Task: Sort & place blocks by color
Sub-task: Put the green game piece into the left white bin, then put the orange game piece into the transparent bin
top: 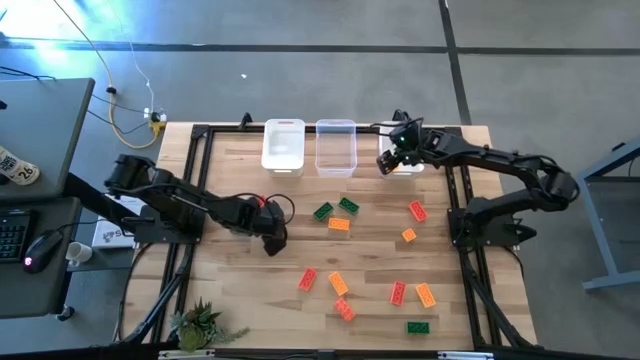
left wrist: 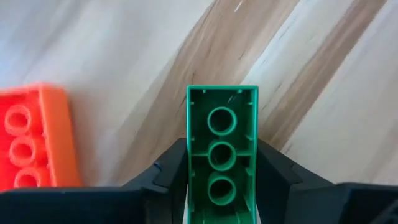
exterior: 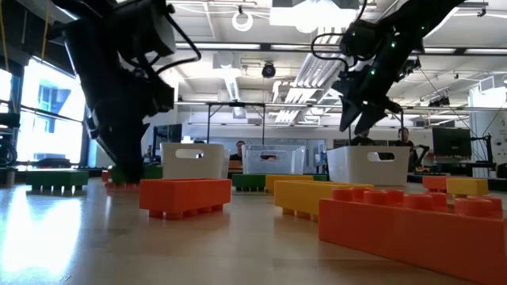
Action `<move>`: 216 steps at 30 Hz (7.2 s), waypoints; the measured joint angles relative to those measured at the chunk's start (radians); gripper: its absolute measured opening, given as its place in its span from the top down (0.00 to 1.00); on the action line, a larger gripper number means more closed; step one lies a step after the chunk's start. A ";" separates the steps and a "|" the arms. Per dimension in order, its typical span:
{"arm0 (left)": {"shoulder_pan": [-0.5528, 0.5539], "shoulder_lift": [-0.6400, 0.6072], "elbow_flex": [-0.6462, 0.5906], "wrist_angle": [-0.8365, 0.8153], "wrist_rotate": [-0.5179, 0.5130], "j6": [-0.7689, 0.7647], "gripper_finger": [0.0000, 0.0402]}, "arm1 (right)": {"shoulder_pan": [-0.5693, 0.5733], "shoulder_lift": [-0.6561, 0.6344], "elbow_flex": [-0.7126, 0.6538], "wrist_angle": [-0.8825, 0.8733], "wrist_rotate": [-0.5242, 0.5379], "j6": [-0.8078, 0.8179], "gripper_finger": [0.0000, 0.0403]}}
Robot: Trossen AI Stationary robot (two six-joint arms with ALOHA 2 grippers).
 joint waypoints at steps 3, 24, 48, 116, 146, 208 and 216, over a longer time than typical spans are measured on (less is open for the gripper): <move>0.000 -0.039 0.022 -0.005 -0.015 0.029 0.72 | 0.038 -0.025 0.000 0.007 -0.056 0.014 0.43; 0.336 -0.222 0.153 -0.002 -0.099 0.387 0.72 | 0.401 -0.043 0.000 0.026 -0.089 0.242 0.43; 0.681 -0.176 0.153 0.070 0.018 0.461 0.69 | 0.714 -0.043 0.000 -0.034 0.063 0.538 0.43; 0.738 -0.119 0.153 0.340 0.180 0.618 0.51 | 0.509 -0.042 0.000 -0.704 0.009 0.560 0.43; 0.686 -0.119 0.153 0.342 0.170 0.663 0.51 | 0.360 0.254 -0.002 -0.655 -0.070 0.440 0.43; 0.491 -0.119 0.152 0.097 0.142 0.435 0.51 | 0.391 0.322 0.436 -0.054 0.228 -0.116 0.72; 0.408 -0.119 0.153 0.012 0.062 0.373 0.51 | 0.324 0.322 0.436 0.173 0.265 -0.284 0.72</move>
